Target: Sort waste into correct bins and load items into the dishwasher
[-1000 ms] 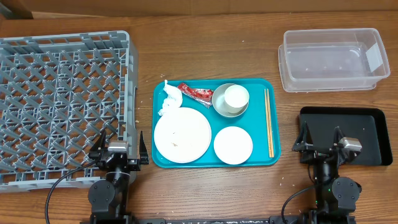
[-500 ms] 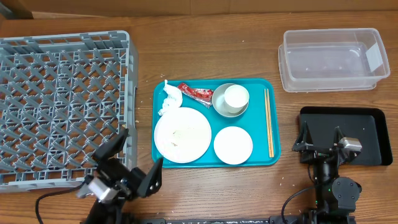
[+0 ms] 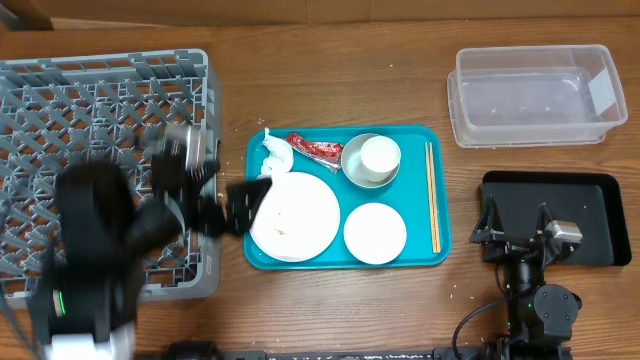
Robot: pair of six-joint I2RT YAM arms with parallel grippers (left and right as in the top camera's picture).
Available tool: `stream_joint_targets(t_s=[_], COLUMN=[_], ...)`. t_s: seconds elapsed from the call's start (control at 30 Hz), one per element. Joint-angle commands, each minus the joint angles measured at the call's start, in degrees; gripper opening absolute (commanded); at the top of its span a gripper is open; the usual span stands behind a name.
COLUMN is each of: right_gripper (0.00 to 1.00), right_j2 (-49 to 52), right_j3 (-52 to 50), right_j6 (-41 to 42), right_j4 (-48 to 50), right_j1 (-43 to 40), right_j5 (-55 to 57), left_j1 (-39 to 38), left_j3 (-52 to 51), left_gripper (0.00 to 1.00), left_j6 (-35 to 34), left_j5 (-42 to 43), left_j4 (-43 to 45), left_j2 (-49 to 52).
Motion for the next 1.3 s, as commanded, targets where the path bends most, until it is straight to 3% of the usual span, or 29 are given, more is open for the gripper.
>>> stream_joint_targets(t_s=[0.0, 0.1, 0.17, 0.23, 0.37, 0.47, 0.77, 1.17, 1.27], right_gripper=[1.00, 1.00, 1.00, 1.00, 1.00, 1.00, 1.00, 1.00, 1.00], right_j2=[-0.46, -0.46, -0.46, -0.46, -0.46, -0.46, -0.46, -0.46, -0.46], right_j3=[-0.57, -0.57, -0.57, -0.57, -0.57, -0.57, -0.57, -0.57, -0.57], right_j6=[-0.44, -0.44, -0.44, -0.44, -0.44, -0.44, -0.44, -0.44, -0.44], right_j4=[0.35, 0.35, 0.35, 0.35, 0.35, 0.35, 0.35, 0.35, 0.35], right_j1=[-0.26, -0.26, -0.26, -0.26, -0.26, -0.26, -0.26, -0.26, -0.26], right_j5=[-0.28, -0.28, -0.28, -0.28, -0.28, -0.28, -0.28, -0.28, -0.28], left_j1=[-0.68, -1.75, -4.37, -9.01, -19.85, -25.09, -26.93, -25.14, -25.16], left_j3=[14.97, 20.06, 21.27, 21.38, 21.38, 21.38, 21.38, 21.38, 21.38], left_gripper=[1.00, 1.00, 1.00, 1.00, 1.00, 1.00, 1.00, 1.00, 1.00], left_j6=[6.08, 5.05, 5.29, 2.23, -11.39, -14.64, -14.95, -16.72, -16.70], left_j5=[2.38, 9.38, 6.71, -4.37, -33.35, -43.93, -45.92, -45.13, -40.68], left_j4=[-8.52, -10.45, -11.47, -12.87, -13.94, -11.72, -4.76, -5.07, -4.76], left_j2=[15.12, 23.32, 26.73, 29.33, 33.57, 36.39, 44.52, 50.99, 50.99])
